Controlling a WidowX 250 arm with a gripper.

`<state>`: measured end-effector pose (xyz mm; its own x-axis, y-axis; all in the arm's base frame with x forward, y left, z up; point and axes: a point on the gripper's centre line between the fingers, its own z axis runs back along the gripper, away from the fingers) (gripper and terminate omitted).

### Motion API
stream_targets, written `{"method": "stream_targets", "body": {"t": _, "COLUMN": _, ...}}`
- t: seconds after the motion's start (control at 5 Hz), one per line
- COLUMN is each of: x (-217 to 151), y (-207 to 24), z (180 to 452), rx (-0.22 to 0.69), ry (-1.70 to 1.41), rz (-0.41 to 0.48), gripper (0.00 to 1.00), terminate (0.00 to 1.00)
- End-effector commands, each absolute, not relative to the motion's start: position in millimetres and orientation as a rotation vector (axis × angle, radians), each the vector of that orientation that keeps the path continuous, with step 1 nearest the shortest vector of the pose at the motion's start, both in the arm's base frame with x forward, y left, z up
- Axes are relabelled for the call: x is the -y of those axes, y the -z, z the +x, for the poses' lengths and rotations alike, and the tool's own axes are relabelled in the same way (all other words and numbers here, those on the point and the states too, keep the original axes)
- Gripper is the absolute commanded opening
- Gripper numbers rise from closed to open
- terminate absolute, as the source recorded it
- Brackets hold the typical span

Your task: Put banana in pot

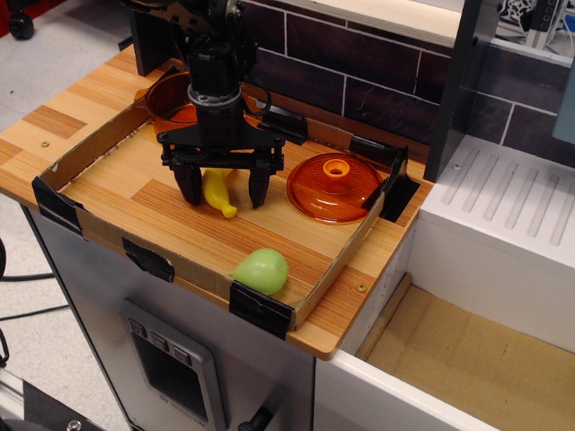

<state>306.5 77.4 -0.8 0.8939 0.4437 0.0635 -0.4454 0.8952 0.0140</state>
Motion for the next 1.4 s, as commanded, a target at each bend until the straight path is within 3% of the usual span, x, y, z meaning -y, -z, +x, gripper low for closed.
{"method": "stream_targets", "body": {"t": 0.0, "x": -87.1, "y": -12.8, "z": 308.8, "rx": 0.108, "ry": -0.475, "rz": 0.012, "gripper": 0.00, "terminate": 0.00}}
{"method": "stream_targets", "body": {"t": 0.4, "x": -80.2, "y": -73.2, "z": 309.1, "rx": 0.102, "ry": -0.553, "rz": -0.070, "gripper": 0.00, "terminate": 0.00}}
{"method": "stream_targets", "body": {"t": 0.6, "x": -82.2, "y": -91.5, "z": 319.0, "rx": 0.106, "ry": -0.605, "rz": -0.085, "gripper": 0.00, "terminate": 0.00}}
{"method": "stream_targets", "body": {"t": 0.8, "x": -96.8, "y": -101.8, "z": 334.0, "rx": 0.150, "ry": -0.688, "rz": -0.057, "gripper": 0.00, "terminate": 0.00}}
{"method": "stream_targets", "body": {"t": 1.2, "x": -136.1, "y": -94.6, "z": 357.2, "rx": 0.207, "ry": -0.788, "rz": 0.017, "gripper": 0.00, "terminate": 0.00}}
